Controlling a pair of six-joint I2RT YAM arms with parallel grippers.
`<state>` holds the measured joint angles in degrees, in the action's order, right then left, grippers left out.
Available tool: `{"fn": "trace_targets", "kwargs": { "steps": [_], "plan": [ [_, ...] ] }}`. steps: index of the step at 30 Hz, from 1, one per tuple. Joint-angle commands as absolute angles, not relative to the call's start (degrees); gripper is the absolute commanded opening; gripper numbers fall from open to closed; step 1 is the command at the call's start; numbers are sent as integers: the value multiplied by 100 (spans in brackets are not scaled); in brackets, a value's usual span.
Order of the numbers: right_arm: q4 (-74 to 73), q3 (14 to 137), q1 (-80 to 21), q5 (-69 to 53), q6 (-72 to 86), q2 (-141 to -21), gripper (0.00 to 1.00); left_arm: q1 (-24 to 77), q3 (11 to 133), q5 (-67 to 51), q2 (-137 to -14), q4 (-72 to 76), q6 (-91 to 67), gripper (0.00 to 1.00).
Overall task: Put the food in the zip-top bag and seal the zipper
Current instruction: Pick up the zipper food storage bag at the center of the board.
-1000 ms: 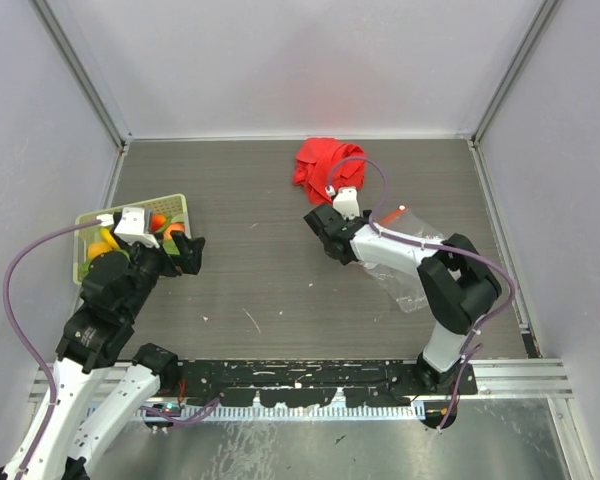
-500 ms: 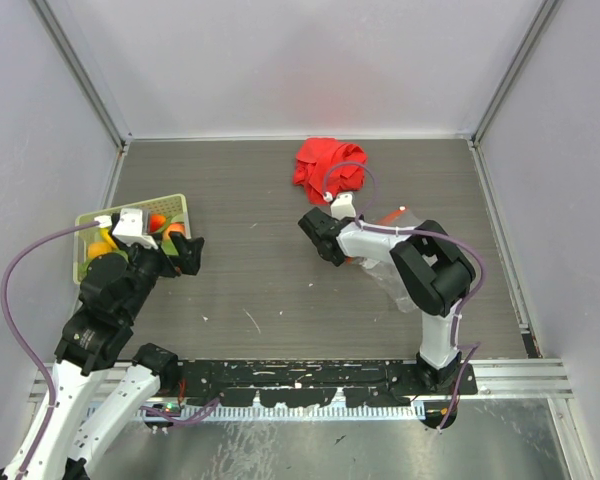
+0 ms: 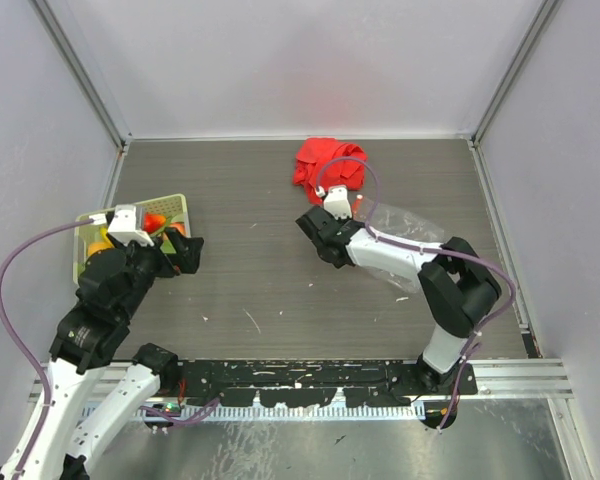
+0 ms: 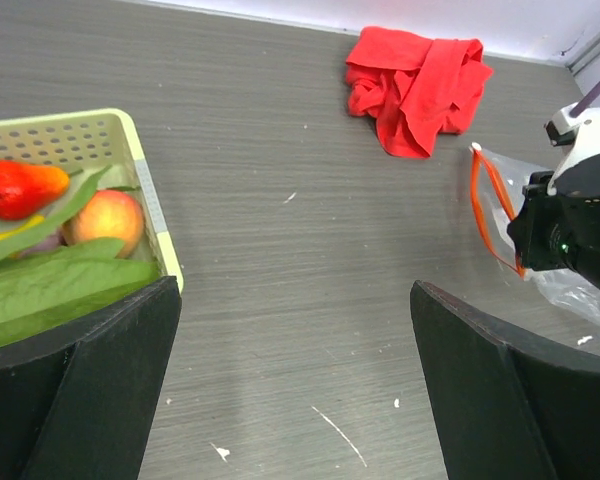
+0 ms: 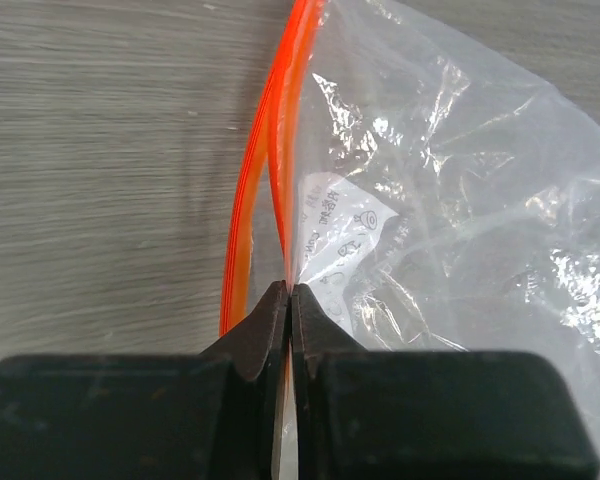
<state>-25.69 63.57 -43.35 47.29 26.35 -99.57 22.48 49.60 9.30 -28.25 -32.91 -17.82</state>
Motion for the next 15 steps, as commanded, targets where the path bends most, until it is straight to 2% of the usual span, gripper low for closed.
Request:
{"fn": "trace_targets", "kwargs": {
  "steps": [1,15],
  "plan": [
    [-2011,6275,-4660,4527,2273,-9305,9,2224,5060,674,-2960,-3306,-2393,98],
    [-247,5094,-5101,2849,2047,-7594,11,2219,4334,-760,-3790,-2281,-3911,99]
  ]
}}
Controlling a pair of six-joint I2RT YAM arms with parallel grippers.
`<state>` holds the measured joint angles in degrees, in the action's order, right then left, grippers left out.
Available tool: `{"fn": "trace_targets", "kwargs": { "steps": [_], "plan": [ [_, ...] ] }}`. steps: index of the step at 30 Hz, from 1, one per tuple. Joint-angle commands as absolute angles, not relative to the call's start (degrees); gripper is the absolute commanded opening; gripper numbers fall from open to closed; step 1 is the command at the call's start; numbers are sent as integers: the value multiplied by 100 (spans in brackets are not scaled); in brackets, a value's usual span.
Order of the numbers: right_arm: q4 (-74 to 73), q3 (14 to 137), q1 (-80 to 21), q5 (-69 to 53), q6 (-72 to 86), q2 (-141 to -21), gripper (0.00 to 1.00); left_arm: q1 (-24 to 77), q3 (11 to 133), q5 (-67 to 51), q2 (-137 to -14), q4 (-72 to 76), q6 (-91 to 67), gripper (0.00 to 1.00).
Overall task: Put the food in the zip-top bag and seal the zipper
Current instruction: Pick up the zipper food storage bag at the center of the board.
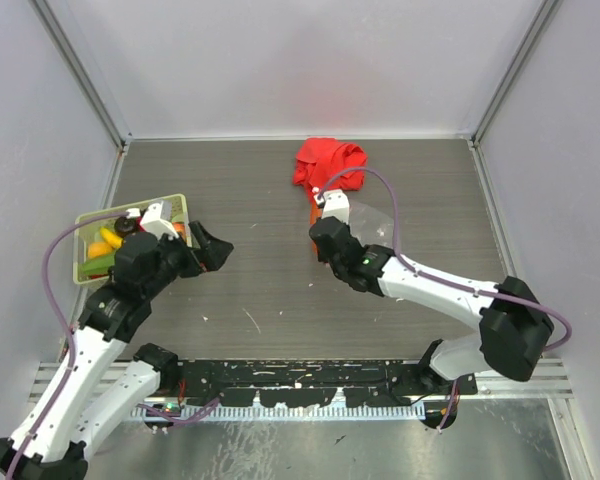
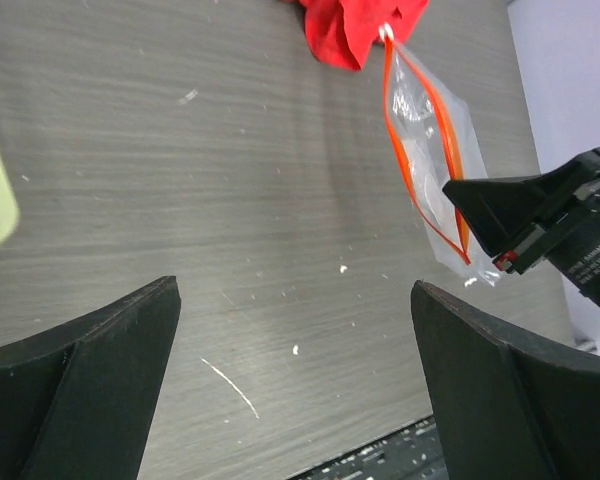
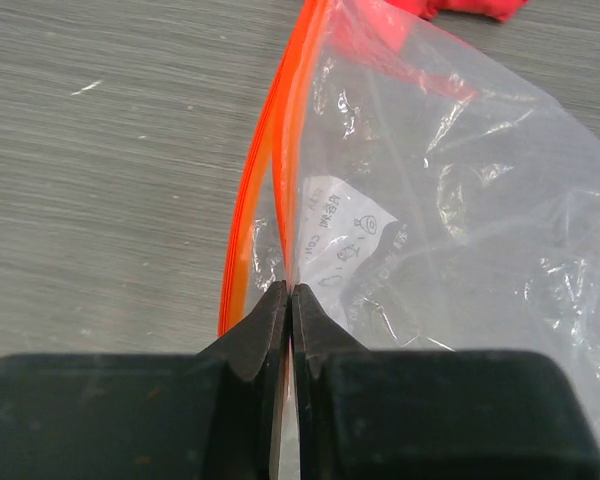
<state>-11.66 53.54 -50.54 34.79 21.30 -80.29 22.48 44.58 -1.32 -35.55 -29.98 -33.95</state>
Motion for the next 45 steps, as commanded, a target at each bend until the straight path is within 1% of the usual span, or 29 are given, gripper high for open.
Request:
{"fn": "trace_targets", "kwargs": {
  "steps": [1,6,11,15,20,22,23,30,37,45],
  "plan": [
    [-116,5016,-5110,2717,2019,-7514,11,2223,4299,-866,-3877,-2186,-3998,100],
    [507,4638,-5143,2032,1890,-7224,11,2231,4128,-1456,-4323,-1580,-4472,99],
    [1172,4295,-5232,1493,1818,-6992,12,2295,3981,-1749,-4854,-1025,-4908,96],
    [1576,4096,-5281,1061,1784,-6913,12,2399,3801,-1740,-5231,-455,-5307,94],
    [1856,3960,-5304,860,1802,-6858,12,2587,3662,-1555,-5657,127,-5625,89],
    [1911,3920,-5309,838,1802,-6849,12,2689,3680,-1431,-5812,225,-5662,88],
    [1941,3908,-5309,817,1800,-6835,12,2738,3687,-1384,-5885,287,-5671,84],
    [2085,3832,-5309,713,1841,-6863,12,2869,3687,-1233,-6454,669,-5800,72],
    [2252,3800,-5317,573,1897,-7010,13,3012,3827,-1189,-6890,890,-5859,63],
    [2250,3823,-5317,536,1916,-7082,13,3233,3832,-1118,-7198,1104,-5962,48]
  ]
}}
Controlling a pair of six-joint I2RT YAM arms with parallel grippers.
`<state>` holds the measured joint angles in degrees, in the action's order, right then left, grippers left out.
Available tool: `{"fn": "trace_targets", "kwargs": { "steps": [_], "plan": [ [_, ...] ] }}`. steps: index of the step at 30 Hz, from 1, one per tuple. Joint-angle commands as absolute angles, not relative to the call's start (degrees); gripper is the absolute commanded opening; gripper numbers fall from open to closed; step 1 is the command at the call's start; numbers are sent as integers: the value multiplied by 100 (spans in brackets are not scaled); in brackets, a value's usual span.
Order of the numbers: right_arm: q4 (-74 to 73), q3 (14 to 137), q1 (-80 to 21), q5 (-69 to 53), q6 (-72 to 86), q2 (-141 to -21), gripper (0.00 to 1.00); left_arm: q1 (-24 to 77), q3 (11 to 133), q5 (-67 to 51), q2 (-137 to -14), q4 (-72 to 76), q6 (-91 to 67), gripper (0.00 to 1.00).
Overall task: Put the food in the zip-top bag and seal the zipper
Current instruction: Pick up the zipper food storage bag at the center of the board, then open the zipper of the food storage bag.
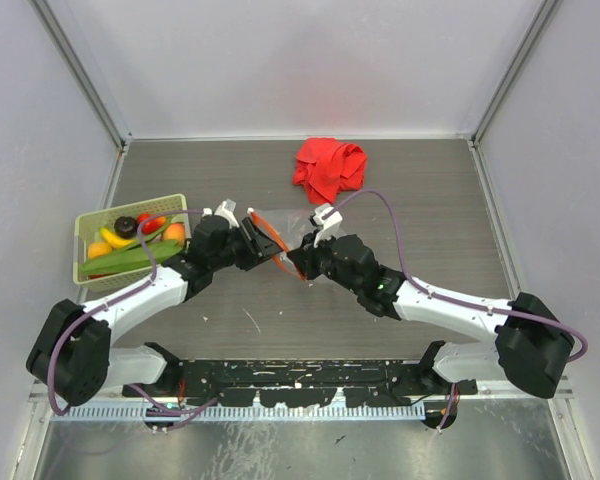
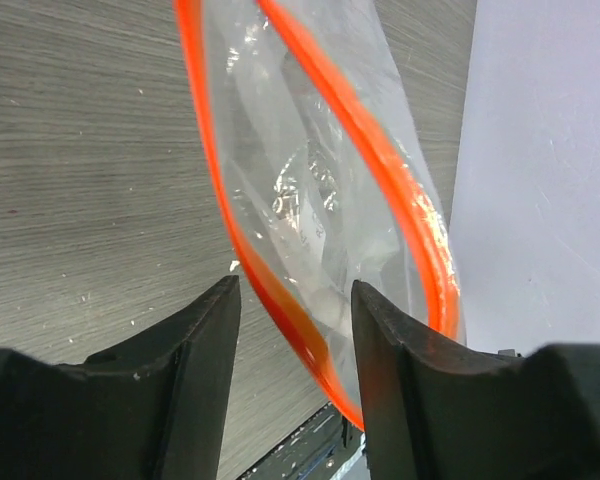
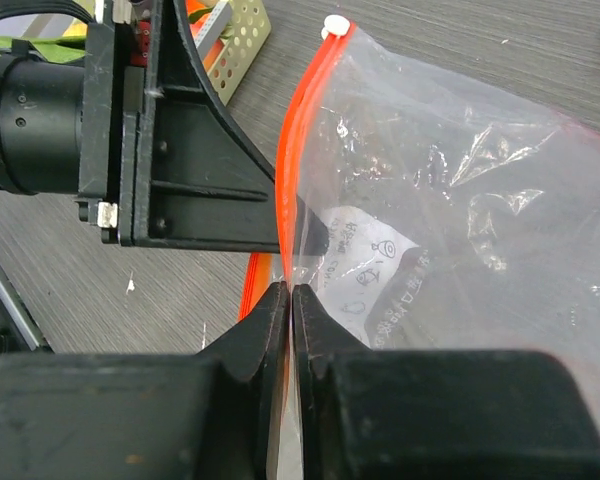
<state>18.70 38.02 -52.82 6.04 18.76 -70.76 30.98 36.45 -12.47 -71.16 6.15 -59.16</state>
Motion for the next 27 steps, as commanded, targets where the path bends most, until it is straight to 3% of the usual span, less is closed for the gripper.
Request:
{"fn": "trace_targets", "kwargs": {
  "steps": [1,4,11,15,20,27],
  "plan": [
    [2250,3835,-5317,525,1916,-7095,13,3270,3827,-1090,-7222,1121,-5960,47],
    [2212,3859,-5317,501,1916,-7123,14,3357,3819,-967,-7232,1134,-5944,37],
    [1949,3911,-5326,626,1825,-7028,15,3394,3692,-704,-7223,1081,-5889,1],
    [1662,4013,-5380,749,1716,-6992,24,3417,3768,-497,-7031,718,-5756,0],
    [1227,4299,-5630,1180,1521,-6957,46,3586,3980,-1,-6651,33,-5480,0],
    [529,4921,-6483,2852,972,-7109,63,3901,4261,650,-6244,-610,-5203,0]
  ]
}}
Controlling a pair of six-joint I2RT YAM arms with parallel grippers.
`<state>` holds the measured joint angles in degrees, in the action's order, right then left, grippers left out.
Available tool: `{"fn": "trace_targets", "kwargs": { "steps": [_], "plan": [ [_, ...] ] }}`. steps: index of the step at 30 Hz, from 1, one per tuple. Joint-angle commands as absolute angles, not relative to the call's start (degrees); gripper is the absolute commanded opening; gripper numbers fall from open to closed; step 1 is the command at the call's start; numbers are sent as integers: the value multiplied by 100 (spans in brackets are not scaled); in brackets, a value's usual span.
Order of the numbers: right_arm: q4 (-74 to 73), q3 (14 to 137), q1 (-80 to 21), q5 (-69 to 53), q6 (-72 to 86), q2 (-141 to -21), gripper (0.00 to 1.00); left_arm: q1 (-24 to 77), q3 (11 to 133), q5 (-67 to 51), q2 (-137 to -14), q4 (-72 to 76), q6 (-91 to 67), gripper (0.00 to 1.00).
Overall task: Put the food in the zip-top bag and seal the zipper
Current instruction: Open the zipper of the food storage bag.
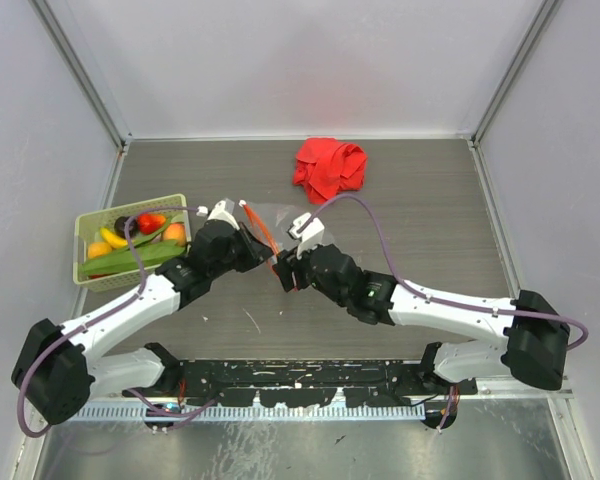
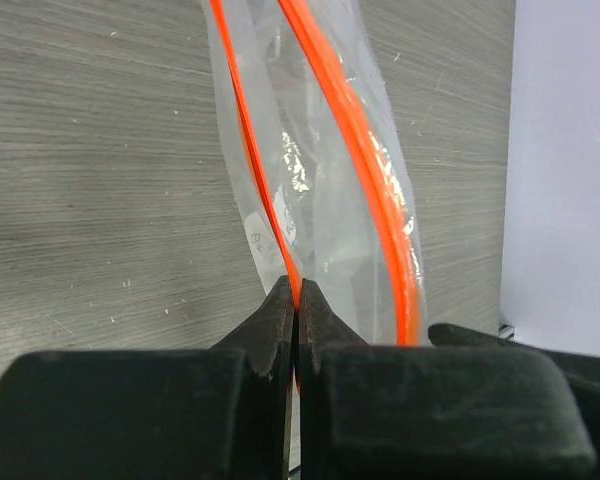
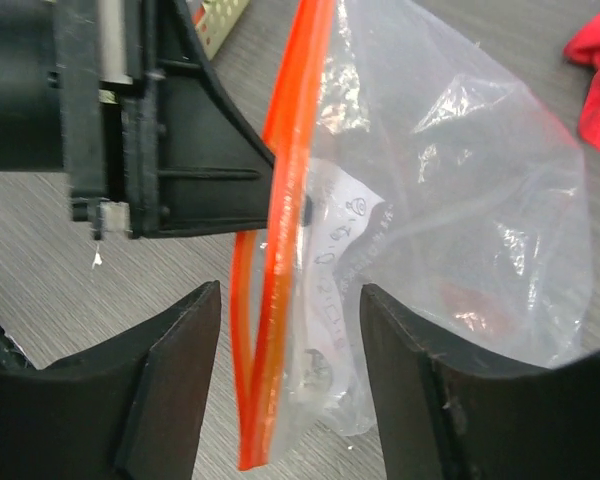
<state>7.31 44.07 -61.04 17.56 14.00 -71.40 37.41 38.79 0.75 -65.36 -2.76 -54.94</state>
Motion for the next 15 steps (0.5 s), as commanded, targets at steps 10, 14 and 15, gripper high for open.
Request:
{"fn": "trace_targets", "kwargs": {
  "steps": [10,14,15],
  "plan": [
    [48,5390,-6826,4302,841,-7707,67,4247,4614,1143,-5980,-1112,-4922,0],
    [-136,5412,-6838,4919,975,-7716,67,4333,4713,1308,-5971,-1296,-4825,0],
    [-197,5405,-6836,5156,1033,-7667,67,4358,4736,1362,-5970,-1360,-4794,0]
  ]
}}
